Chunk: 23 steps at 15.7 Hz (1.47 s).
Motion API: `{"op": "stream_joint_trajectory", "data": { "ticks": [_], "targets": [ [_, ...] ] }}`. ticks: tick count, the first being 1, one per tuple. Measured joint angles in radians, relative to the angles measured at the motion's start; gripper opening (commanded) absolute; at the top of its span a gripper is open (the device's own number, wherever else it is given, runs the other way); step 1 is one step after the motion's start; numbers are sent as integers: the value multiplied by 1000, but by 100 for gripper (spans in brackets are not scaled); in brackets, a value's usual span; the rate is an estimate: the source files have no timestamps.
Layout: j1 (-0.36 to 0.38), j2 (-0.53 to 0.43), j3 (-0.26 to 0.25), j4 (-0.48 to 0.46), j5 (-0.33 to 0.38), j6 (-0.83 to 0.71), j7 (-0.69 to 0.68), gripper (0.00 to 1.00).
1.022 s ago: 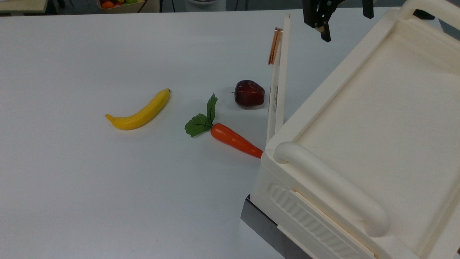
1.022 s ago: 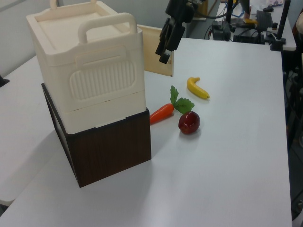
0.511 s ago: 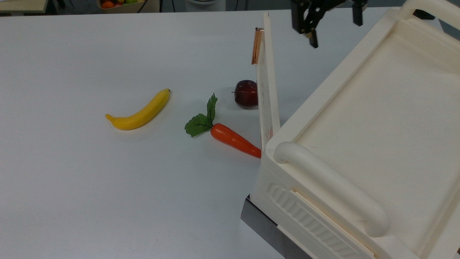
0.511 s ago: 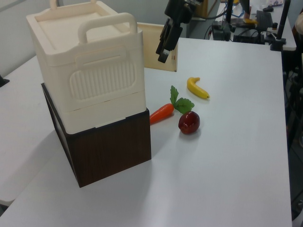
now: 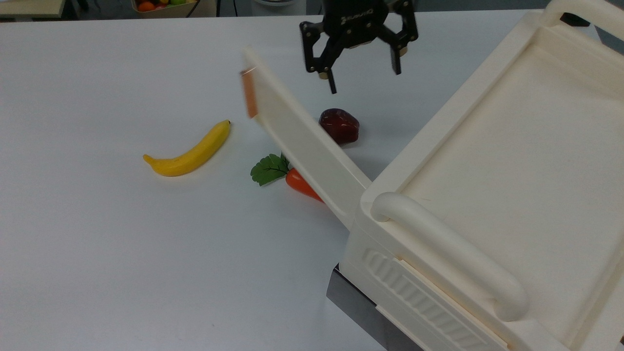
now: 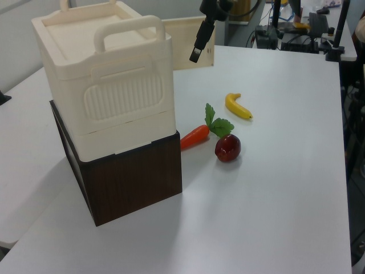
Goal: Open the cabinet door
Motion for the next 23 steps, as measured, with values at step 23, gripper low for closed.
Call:
{"op": "stream_joint_trajectory", "data": {
  "ticks": [23],
  "targets": [
    [-153,-8,-19,-36,-228,-357,189,100]
  ]
}}
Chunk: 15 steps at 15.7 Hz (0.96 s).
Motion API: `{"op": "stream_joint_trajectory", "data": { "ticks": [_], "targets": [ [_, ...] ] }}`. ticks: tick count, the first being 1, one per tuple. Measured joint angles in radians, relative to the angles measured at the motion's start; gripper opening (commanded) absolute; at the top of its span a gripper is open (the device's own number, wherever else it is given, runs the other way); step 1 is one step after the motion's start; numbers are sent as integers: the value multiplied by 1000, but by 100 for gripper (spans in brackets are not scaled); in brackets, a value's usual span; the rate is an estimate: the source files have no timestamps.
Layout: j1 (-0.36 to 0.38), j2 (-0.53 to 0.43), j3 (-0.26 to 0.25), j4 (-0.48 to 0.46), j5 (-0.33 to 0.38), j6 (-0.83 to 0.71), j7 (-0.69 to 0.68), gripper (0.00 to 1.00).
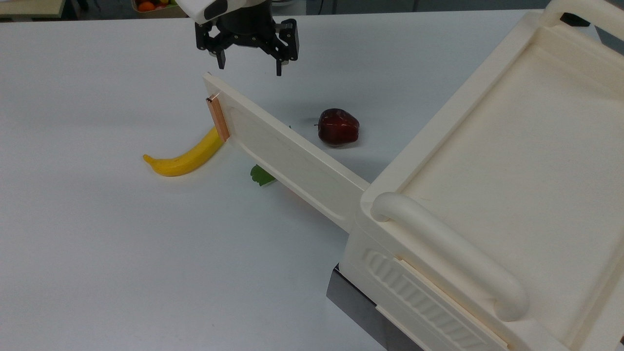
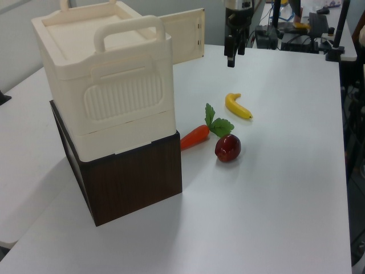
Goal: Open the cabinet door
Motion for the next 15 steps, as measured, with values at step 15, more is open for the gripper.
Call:
{"op": "stream_joint_trajectory", "data": {
  "ticks": [15],
  "targets": [
    [53,-157,-170,-57,7,-96,-71,100]
  ]
}}
